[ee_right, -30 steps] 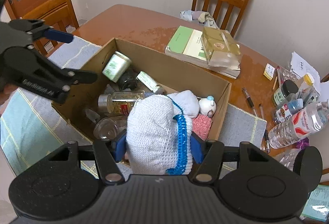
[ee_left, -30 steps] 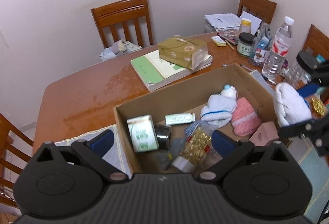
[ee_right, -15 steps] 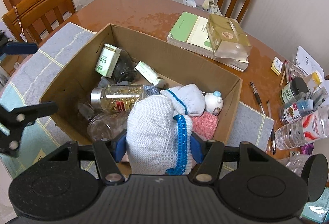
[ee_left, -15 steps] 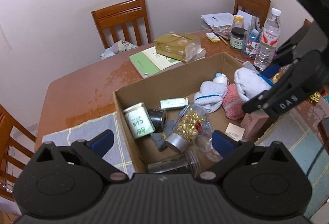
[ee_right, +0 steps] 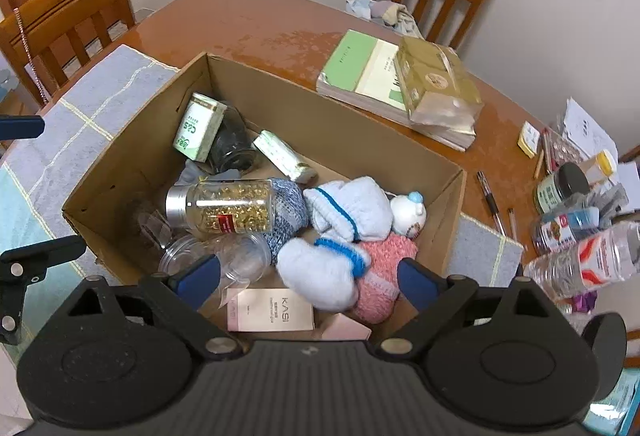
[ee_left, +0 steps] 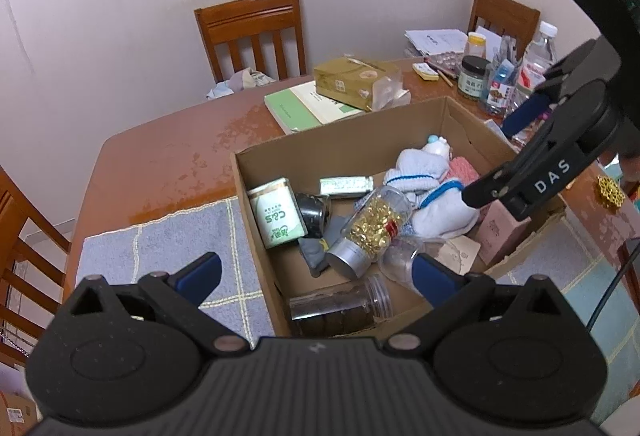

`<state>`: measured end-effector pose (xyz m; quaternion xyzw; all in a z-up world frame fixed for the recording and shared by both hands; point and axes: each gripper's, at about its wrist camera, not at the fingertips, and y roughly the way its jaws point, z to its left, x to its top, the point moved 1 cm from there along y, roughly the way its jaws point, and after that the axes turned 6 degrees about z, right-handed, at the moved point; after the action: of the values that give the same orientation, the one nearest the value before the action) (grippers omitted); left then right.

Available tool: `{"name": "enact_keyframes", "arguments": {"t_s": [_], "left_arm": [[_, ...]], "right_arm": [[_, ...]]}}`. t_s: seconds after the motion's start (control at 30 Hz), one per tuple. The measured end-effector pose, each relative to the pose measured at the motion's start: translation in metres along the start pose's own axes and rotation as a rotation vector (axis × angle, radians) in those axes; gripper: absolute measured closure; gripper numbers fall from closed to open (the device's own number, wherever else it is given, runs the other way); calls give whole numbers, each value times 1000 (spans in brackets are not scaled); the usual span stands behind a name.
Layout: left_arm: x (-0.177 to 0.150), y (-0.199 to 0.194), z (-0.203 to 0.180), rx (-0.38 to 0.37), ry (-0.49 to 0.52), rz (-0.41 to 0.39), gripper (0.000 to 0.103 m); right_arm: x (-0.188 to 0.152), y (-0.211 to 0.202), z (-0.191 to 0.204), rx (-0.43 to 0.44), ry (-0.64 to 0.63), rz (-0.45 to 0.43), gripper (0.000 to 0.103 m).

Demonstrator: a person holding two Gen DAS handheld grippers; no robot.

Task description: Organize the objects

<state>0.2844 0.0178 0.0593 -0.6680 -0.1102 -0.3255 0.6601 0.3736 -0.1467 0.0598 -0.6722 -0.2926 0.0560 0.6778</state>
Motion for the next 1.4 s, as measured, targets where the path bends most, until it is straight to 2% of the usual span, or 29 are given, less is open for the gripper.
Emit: {"name": "enact_keyframes", "arguments": {"t_s": [0.13, 0.23, 0.4, 0.5, 0.67, 0.73, 0.9, 1.17, 1.4], "left_arm": [[0, -4, -1, 21, -16, -15, 2], [0, -5, 0, 21, -50, -27, 2], [-9, -2, -6, 60, -107, -45, 1], [-16, 2, -9, 58, -169, -39, 1], [-30, 7, -12, 25, -283, 6, 1], [-35, 6, -15, 34, -311, 19, 1], [-42, 2, -21, 82, -335, 71, 1], [-38, -12, -30, 58, -330, 106, 1], [-32, -22, -34, 46, -326, 98, 1]], "right_arm": [[-3, -14, -3, -8, 23, -15, 5], [-11, -24, -7, -24, 65, -49, 0], [-31, -24, -12, -40, 162, -64, 0], [-46, -17, -11, -64, 226, -73, 0], [-74, -7, -4, -63, 337, -75, 0], [-85, -6, -2, -47, 378, -77, 0], [-105, -10, 1, 1, 459, -78, 0], [-122, -26, 12, -32, 463, -110, 0], [-125, -40, 16, -47, 449, -138, 0]]}}
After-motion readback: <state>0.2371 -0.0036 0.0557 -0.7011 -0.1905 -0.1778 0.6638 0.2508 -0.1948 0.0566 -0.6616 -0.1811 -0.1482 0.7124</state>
